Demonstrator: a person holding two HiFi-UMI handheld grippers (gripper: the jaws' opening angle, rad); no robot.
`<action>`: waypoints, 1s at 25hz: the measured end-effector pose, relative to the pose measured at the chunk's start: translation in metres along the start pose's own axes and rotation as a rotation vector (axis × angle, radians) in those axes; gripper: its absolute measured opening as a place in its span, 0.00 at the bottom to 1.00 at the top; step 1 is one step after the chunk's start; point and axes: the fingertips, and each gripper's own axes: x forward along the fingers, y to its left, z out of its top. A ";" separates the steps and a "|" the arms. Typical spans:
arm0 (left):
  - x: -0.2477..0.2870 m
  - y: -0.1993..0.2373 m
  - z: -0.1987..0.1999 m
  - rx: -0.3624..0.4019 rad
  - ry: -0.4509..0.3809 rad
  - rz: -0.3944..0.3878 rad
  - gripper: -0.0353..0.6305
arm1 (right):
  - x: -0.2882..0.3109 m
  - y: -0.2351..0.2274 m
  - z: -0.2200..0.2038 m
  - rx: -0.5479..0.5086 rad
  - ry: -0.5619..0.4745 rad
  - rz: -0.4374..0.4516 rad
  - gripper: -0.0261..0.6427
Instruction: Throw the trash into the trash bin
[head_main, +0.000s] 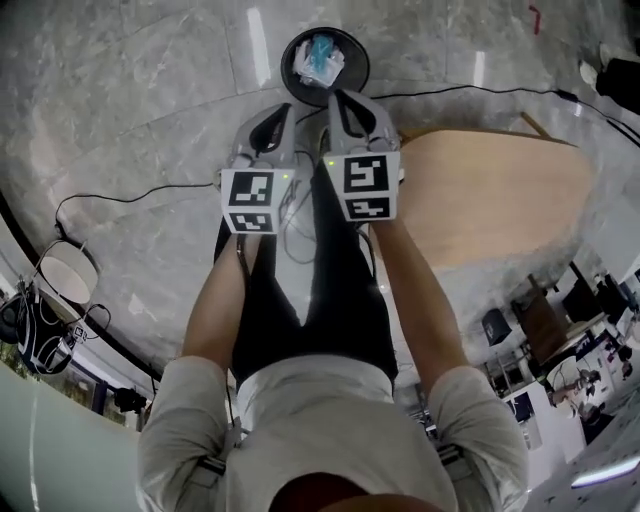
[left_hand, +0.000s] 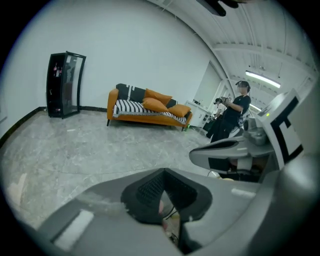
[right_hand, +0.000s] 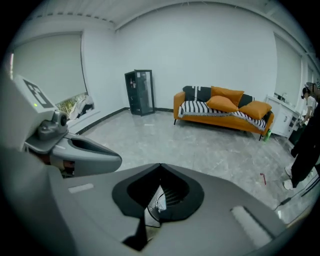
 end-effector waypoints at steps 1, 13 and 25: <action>-0.013 -0.006 0.014 0.004 -0.010 0.005 0.08 | -0.016 0.003 0.015 0.000 -0.018 0.008 0.05; -0.190 -0.091 0.181 0.094 -0.194 0.016 0.08 | -0.224 0.057 0.197 -0.102 -0.290 0.031 0.05; -0.312 -0.149 0.290 0.164 -0.469 -0.069 0.08 | -0.402 0.060 0.293 -0.112 -0.665 -0.167 0.05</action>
